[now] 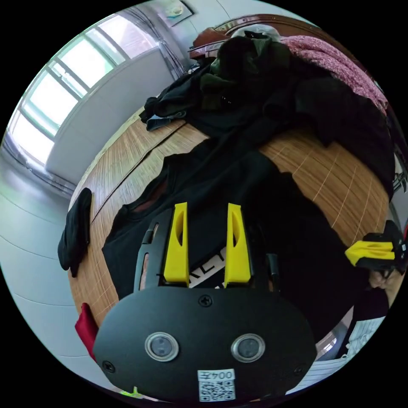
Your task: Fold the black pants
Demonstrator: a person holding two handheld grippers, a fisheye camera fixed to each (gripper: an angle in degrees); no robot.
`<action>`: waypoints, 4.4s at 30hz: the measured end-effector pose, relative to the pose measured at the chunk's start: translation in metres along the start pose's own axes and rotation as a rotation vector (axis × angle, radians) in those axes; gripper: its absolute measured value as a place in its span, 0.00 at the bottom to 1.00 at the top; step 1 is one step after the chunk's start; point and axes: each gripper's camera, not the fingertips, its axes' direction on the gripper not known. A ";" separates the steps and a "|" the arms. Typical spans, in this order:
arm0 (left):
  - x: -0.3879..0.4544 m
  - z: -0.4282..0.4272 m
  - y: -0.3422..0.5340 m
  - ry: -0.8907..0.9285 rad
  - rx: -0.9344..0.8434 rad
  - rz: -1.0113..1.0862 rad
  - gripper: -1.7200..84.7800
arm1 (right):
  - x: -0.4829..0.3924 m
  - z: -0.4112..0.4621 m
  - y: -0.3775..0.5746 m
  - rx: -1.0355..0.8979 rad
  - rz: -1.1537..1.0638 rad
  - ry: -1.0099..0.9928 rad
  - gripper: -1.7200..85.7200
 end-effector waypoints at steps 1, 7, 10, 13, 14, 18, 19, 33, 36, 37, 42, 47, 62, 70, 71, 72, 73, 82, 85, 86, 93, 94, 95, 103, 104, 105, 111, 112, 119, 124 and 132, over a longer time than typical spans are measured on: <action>-0.001 -0.006 -0.001 0.035 0.045 -0.033 0.16 | 0.004 -0.005 -0.002 0.013 0.019 -0.023 0.02; -0.077 -0.050 0.082 0.148 0.138 -0.258 0.16 | 0.023 -0.035 -0.015 0.038 0.114 -0.034 0.09; -0.130 -0.058 0.188 0.126 0.057 -0.411 0.16 | 0.022 -0.057 -0.015 -0.003 0.130 -0.012 0.10; -0.167 -0.061 0.310 0.110 -0.034 -0.581 0.17 | 0.018 -0.070 -0.004 -0.103 0.143 0.002 0.13; -0.174 -0.060 0.356 0.104 -0.074 -0.636 0.17 | 0.014 -0.072 0.002 -0.151 0.154 0.023 0.14; -0.185 -0.055 0.460 0.118 -0.149 -0.787 0.18 | -0.005 -0.073 0.014 -0.263 0.154 0.099 0.15; -0.191 -0.053 0.483 0.161 -0.149 -0.847 0.19 | -0.012 -0.069 0.014 -0.312 0.145 0.111 0.15; -0.282 -0.046 0.472 0.298 -0.351 -0.799 0.24 | 0.001 -0.009 0.012 -0.678 0.213 0.139 0.21; -0.301 -0.055 0.475 0.372 -0.387 -0.792 0.23 | -0.005 0.010 0.010 -0.710 0.203 0.162 0.21; -0.305 -0.057 0.476 0.394 -0.402 -0.783 0.23 | -0.008 0.018 0.011 -0.725 0.199 0.158 0.20; -0.330 -0.079 0.473 0.350 -0.435 -0.776 0.16 | -0.024 0.035 0.019 -0.736 0.197 0.224 0.08; -0.383 -0.141 0.494 0.427 -0.333 -0.845 0.07 | -0.060 -0.005 -0.003 -0.703 0.095 0.104 0.04; -0.511 -0.395 0.569 0.731 0.035 -0.728 0.06 | -0.086 -0.213 -0.101 -0.446 0.071 -0.233 0.02; -0.536 -0.423 0.644 0.927 0.084 -0.713 0.06 | -0.093 -0.262 -0.058 -0.424 0.161 -0.216 0.02; -0.538 -0.426 0.653 0.934 0.079 -0.705 0.06 | -0.098 -0.266 -0.049 -0.417 0.161 -0.214 0.02; -0.539 -0.428 0.657 0.933 0.074 -0.698 0.06 | -0.100 -0.267 -0.045 -0.412 0.161 -0.213 0.02; -0.540 -0.428 0.665 0.924 0.049 -0.686 0.06 | -0.101 -0.268 -0.034 -0.407 0.166 -0.208 0.02; -0.568 -0.413 0.770 0.976 0.024 -0.793 0.06 | -0.051 -0.243 0.046 -0.412 0.319 -0.094 0.05; -0.592 -0.433 0.778 0.767 0.087 -0.856 0.07 | -0.065 -0.262 0.027 -0.279 0.241 0.116 0.08; -0.596 -0.439 0.762 0.681 0.142 -0.835 0.07 | -0.076 -0.264 0.014 -0.215 0.187 0.174 0.10; -0.533 -0.336 0.553 0.208 0.112 -0.476 0.12 | -0.132 -0.127 -0.066 -0.133 -0.053 0.073 0.13; -0.516 -0.298 0.523 0.123 0.058 -0.406 0.12 | -0.135 -0.086 -0.071 -0.153 -0.067 0.075 0.12; -0.503 -0.260 0.501 0.053 0.005 -0.350 0.12 | -0.135 -0.045 -0.072 -0.178 -0.075 0.085 0.12; -0.472 -0.110 0.483 -0.139 -0.112 -0.166 0.13 | -0.085 0.100 -0.036 -0.288 0.026 0.235 0.10; -0.468 -0.095 0.488 -0.154 -0.109 -0.141 0.13 | -0.080 0.100 -0.030 -0.239 0.039 0.254 0.07; -0.466 -0.089 0.490 -0.160 -0.107 -0.127 0.13 | -0.078 0.101 -0.029 -0.241 0.049 0.252 0.07; -0.456 -0.022 0.511 -0.221 -0.115 -0.001 0.10 | -0.063 0.115 -0.020 -0.214 0.095 0.220 0.02; -0.455 -0.010 0.513 -0.235 -0.120 0.023 0.09 | -0.059 0.116 -0.019 -0.211 0.109 0.207 0.02; -0.508 0.033 0.555 -0.170 -0.044 -0.174 0.05 | -0.049 0.128 -0.008 -0.204 0.117 0.188 0.01; -0.557 0.082 0.622 -0.069 -0.045 -0.438 0.05 | -0.052 0.139 0.000 -0.201 0.085 0.223 0.01; -0.588 0.064 0.652 -0.079 0.108 -0.455 0.04 | -0.059 0.153 0.010 -0.199 0.032 0.260 0.01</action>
